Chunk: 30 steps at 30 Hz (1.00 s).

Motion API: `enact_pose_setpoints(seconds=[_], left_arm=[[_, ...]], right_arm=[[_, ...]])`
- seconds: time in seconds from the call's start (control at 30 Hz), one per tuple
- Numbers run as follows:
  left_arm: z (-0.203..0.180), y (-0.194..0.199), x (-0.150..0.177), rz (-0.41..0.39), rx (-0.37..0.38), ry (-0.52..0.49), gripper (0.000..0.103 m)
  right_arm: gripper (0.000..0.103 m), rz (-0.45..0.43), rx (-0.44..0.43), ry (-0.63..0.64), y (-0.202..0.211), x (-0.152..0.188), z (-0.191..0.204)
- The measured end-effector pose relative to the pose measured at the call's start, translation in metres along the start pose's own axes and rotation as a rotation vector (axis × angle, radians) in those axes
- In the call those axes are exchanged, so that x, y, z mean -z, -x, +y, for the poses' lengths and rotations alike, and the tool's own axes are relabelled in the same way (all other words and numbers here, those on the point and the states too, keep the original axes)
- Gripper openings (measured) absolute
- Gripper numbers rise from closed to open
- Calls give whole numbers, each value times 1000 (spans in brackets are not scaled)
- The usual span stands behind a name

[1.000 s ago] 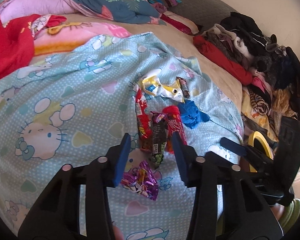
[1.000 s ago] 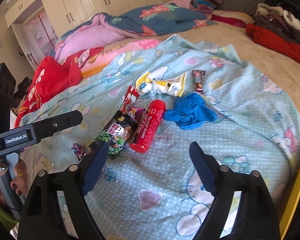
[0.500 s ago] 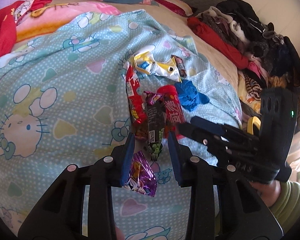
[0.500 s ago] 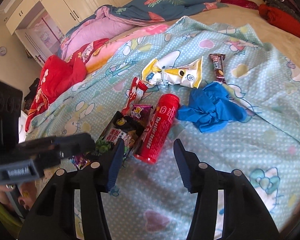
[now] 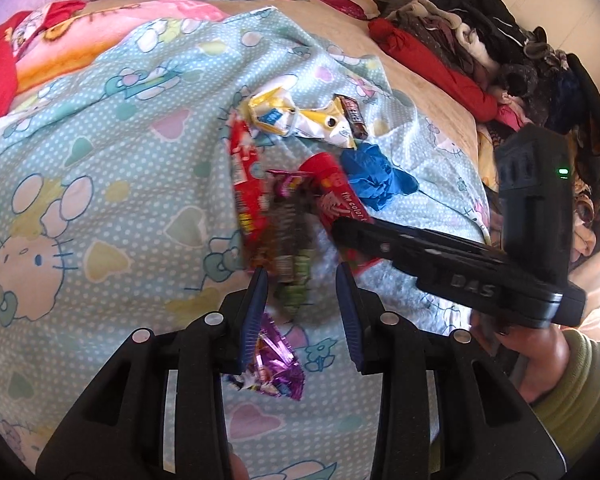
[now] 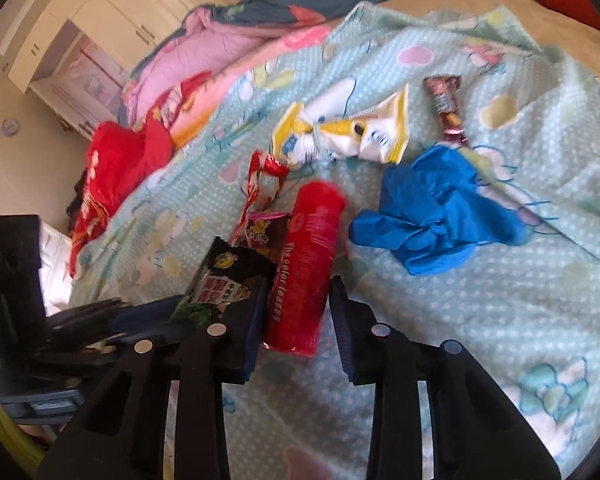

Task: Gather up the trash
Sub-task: 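Grasp the snack wrapper with the left gripper while the right grasps the red can, then carry the red can and snack wrapper toward the yellow bin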

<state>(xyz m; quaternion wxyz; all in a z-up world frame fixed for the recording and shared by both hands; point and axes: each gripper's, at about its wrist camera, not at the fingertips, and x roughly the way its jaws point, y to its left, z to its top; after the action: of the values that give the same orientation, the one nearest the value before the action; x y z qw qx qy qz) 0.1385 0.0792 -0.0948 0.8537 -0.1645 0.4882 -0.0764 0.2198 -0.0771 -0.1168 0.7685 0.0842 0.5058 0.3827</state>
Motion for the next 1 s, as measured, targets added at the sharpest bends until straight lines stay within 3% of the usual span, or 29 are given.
enact_pose_setpoints(seconds=[0.27,0.37,0.7,1.0], left_arm=[[-14,-16,1,15,-6,18,17],[-24,-13,0,-3,1,5,6],[-57,8,-5,-75,21,-35,5],[-84,22,-10,-123,25,-73,5]], right_arm=[[28,-87,48,-5,54,19,-7],[28,-113,68,-11,69,30,-10],[28,-175,92,-60,104,51,-19],[28,-256,111,-31,140,53,-14]])
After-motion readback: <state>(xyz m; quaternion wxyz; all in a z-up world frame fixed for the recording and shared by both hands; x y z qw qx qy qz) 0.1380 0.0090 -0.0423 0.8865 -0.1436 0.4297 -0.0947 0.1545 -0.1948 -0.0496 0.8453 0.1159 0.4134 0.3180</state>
